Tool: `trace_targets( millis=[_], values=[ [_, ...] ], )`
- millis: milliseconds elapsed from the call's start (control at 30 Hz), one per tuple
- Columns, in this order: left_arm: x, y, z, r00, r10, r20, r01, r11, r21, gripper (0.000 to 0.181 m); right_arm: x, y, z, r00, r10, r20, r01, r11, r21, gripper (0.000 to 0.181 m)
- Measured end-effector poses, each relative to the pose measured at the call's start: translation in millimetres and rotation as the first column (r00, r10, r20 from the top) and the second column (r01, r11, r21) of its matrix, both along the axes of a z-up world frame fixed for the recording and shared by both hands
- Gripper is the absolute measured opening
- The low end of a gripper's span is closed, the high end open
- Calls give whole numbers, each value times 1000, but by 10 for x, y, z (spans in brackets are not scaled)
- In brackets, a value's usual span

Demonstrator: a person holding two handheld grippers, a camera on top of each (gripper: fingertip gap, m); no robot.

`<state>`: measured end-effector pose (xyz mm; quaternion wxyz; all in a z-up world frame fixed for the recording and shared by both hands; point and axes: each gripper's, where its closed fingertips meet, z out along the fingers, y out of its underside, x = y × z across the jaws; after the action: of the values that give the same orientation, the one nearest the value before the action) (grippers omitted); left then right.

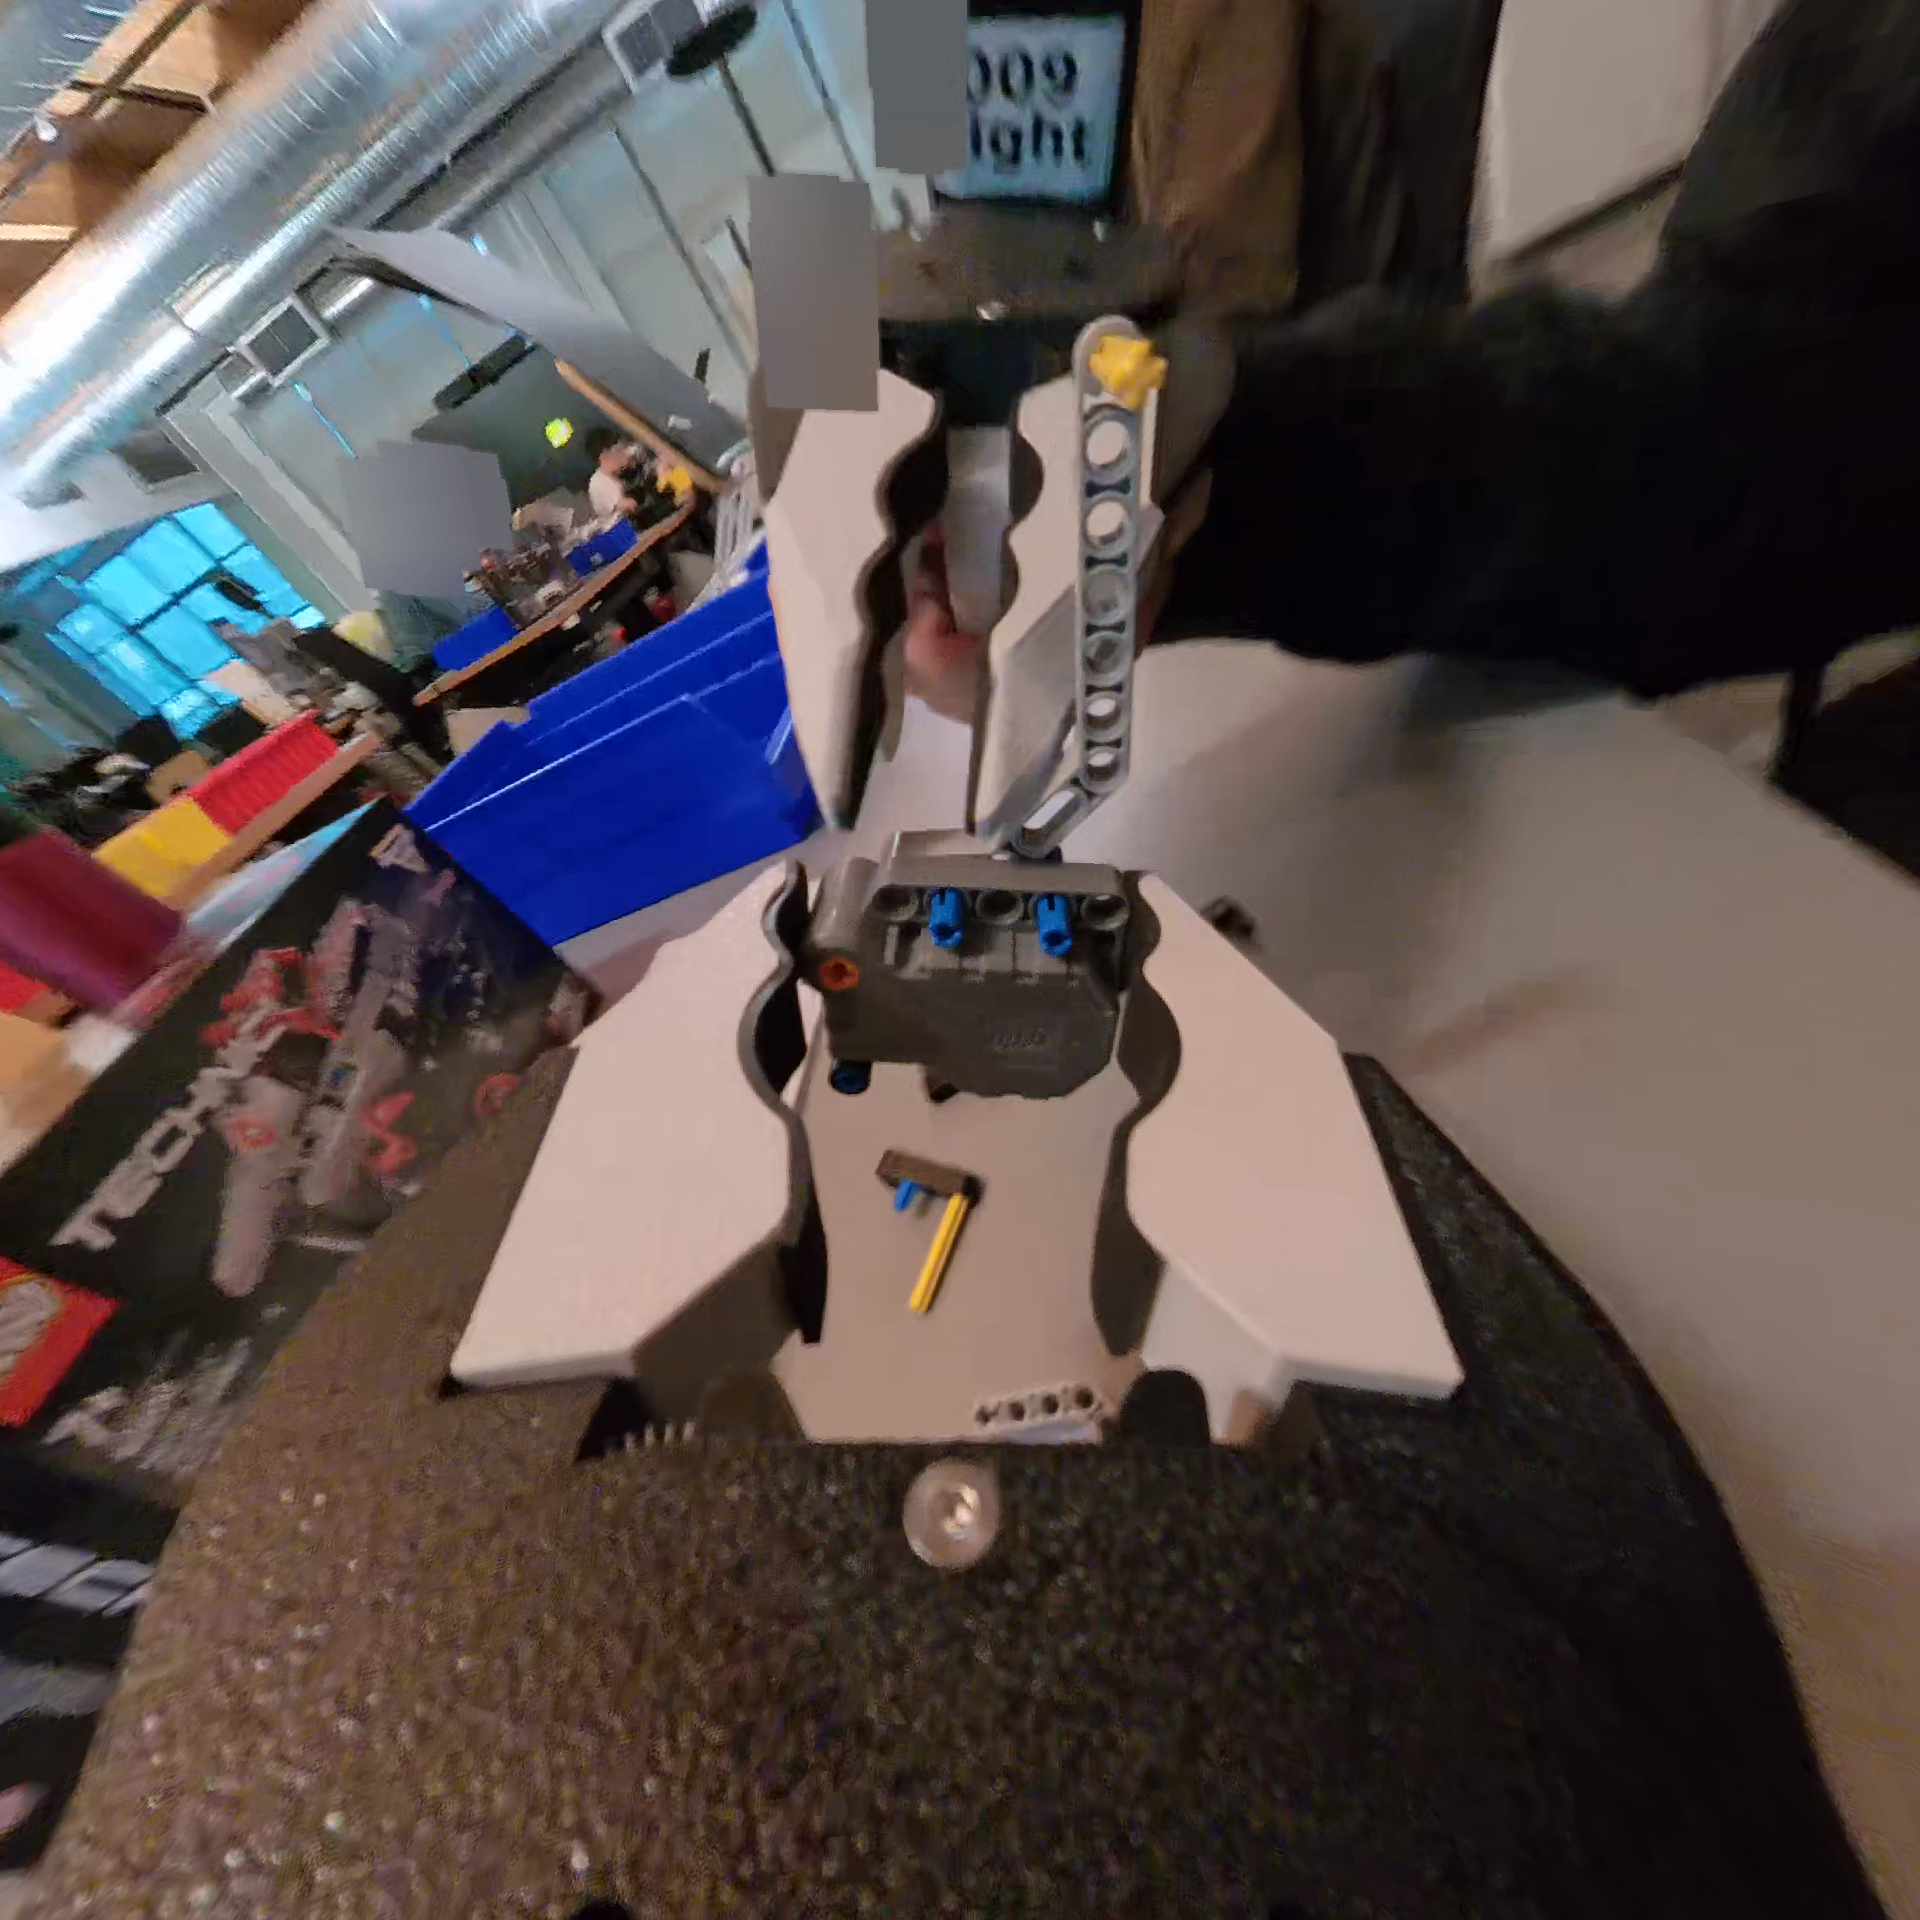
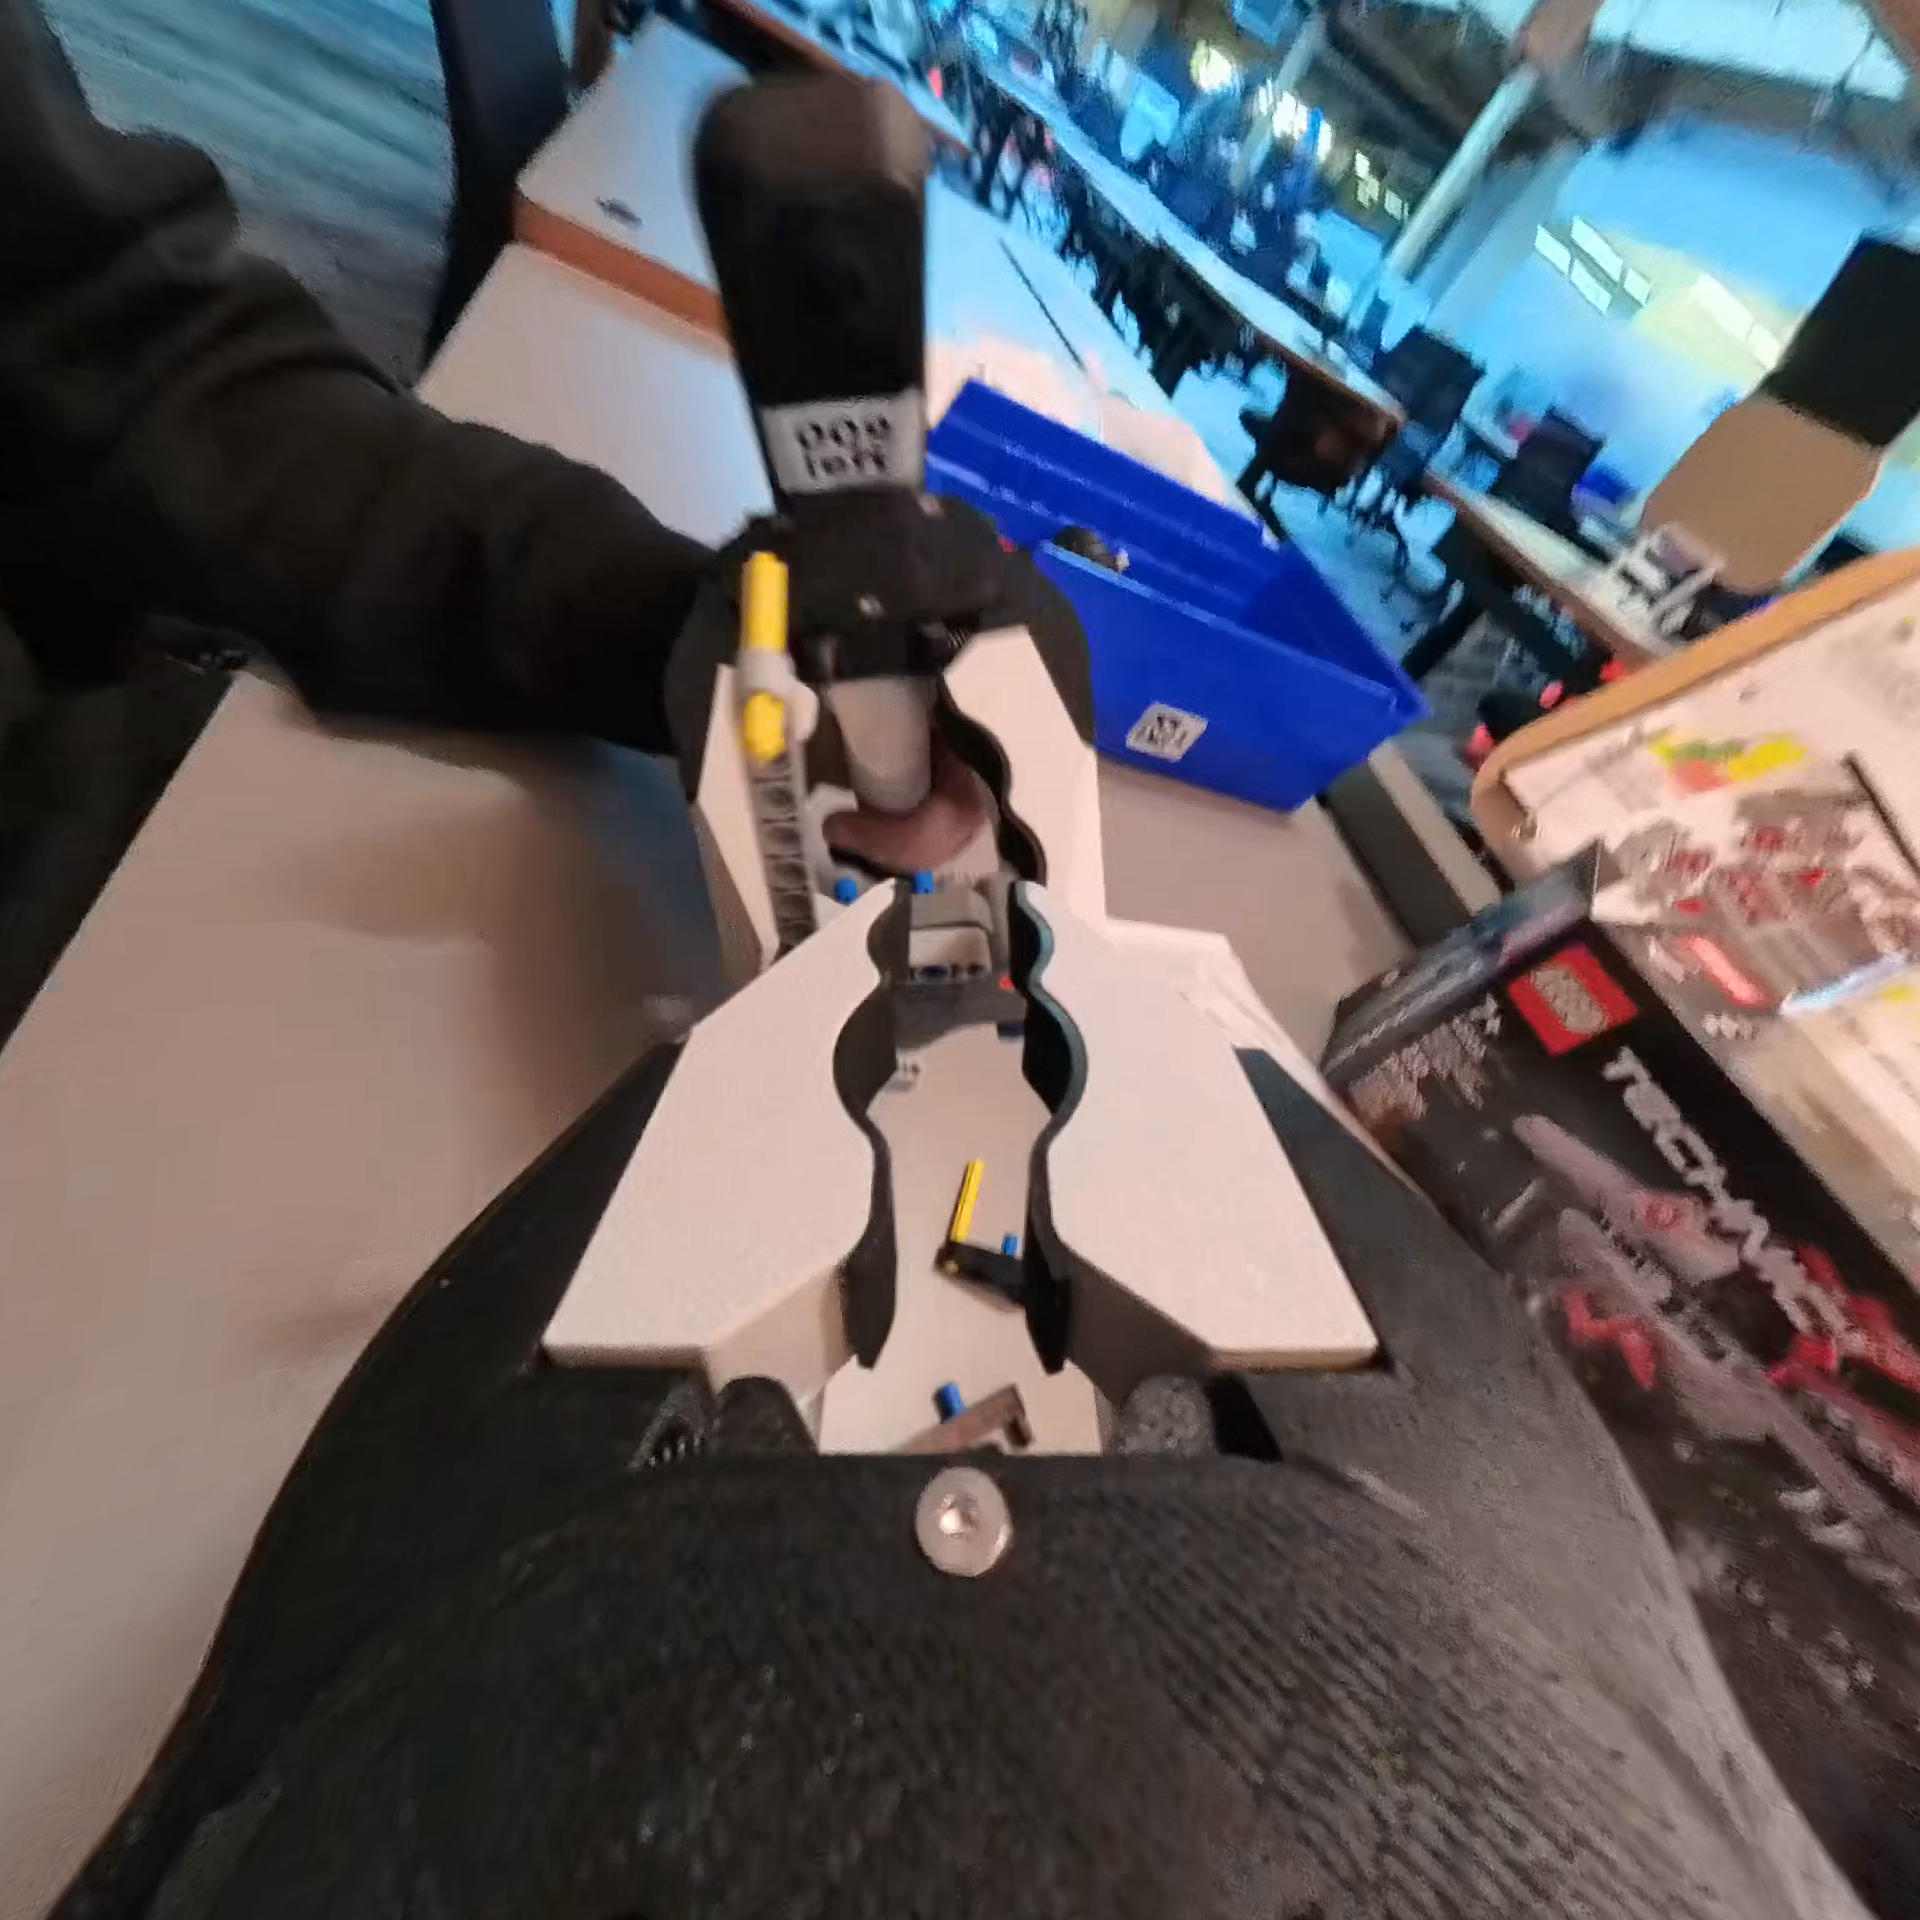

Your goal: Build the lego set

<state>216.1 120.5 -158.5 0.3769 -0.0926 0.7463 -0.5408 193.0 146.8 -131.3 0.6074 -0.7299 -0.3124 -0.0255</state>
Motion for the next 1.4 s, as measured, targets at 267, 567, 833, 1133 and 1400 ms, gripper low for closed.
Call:
trace_targets(
  millis=[267,567,833,1133,1400],
  values=[
    [47,328,82,956,172,239,-227,947,226,57,271,-9,-158,824,-132,-551,1,973,-232,40],
    [93,198,-134,942,136,306,-261,870,417,57,79,-36,-286,697,-118,-707,-172,930,-325,20],
    [159,181,-184,935,147,322,-287,848,445,57,44,-29,-402,705,-171,-688,-171,901,-400,18],
    [253,194,-224,892,154,425,-388,744,544,56,110,-12,-533,806,-267,-528,-32,872,-489,18],
    [324,190,-327,876,153,458,-431,676,597,57,192,-32,-669,830,-334,-447,39,834,-551,11]
  ],
)
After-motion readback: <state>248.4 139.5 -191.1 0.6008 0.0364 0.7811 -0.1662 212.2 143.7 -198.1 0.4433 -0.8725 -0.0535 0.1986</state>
